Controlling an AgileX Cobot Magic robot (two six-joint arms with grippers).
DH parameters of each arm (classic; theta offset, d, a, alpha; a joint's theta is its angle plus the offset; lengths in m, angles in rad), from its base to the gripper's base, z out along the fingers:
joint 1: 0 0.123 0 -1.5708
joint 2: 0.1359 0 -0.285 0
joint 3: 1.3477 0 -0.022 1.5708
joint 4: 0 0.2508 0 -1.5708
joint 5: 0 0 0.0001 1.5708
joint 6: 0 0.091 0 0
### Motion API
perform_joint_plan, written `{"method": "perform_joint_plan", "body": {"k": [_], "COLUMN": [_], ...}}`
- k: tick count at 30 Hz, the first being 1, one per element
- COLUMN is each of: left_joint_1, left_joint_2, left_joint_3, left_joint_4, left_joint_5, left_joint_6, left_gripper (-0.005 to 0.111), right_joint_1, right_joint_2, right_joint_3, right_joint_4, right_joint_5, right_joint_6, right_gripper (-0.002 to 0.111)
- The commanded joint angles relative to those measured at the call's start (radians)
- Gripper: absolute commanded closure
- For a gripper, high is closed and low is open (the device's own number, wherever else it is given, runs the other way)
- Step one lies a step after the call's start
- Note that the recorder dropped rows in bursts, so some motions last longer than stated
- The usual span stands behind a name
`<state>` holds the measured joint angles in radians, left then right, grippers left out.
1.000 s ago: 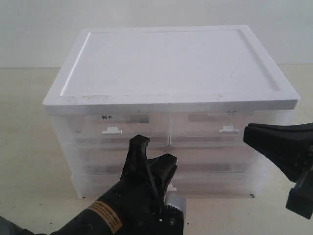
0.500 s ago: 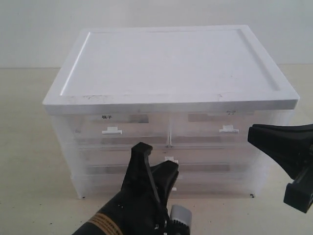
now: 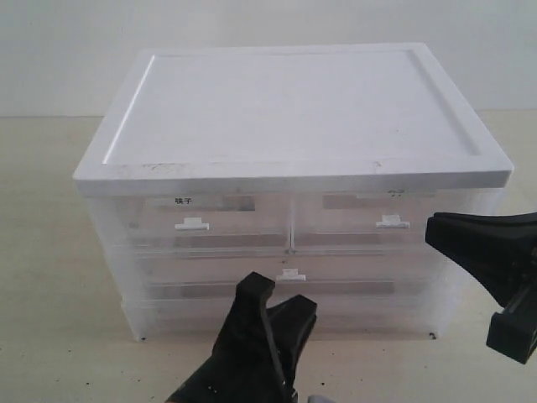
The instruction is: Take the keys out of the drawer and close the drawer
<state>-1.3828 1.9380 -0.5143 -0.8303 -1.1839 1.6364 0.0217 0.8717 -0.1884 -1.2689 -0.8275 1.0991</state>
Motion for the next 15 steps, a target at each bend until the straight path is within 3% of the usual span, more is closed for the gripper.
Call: {"method": "perform_joint_plan", "body": {"k": [1,4,6,15], "left_joint_1": [0.027,0.059,0.076,0.130], "left_joint_2": [0.002,0.002,0.003,0.004], "left_joint_3": [0.001,0.001,0.001,0.001], "left_joint_4": [-0.080,-0.073,-0.056,0.033], "left_joint_5": [-0.034,0.012,0.010,0.025], "left_joint_6": [0.002,0.002,-0.022,-0.032], "left_gripper": [0.086,0.067,0.063,0.080], "right_joint_1": [-0.002,-0.002,-0.002,-0.002], "right_joint_2": [0.002,0.002,0.002,0.002], "right_joint_3": [-0.009,-0.009,-0.009,-0.009], "right_joint_4": [0.003,0.003,0.003,0.001], "right_joint_5": [0.002,0.002,0.002,0.002], "right_joint_6": [0.004,0.011,0.013,0.016], "right_gripper": [0.108,0.108,0.108,0.108]}}
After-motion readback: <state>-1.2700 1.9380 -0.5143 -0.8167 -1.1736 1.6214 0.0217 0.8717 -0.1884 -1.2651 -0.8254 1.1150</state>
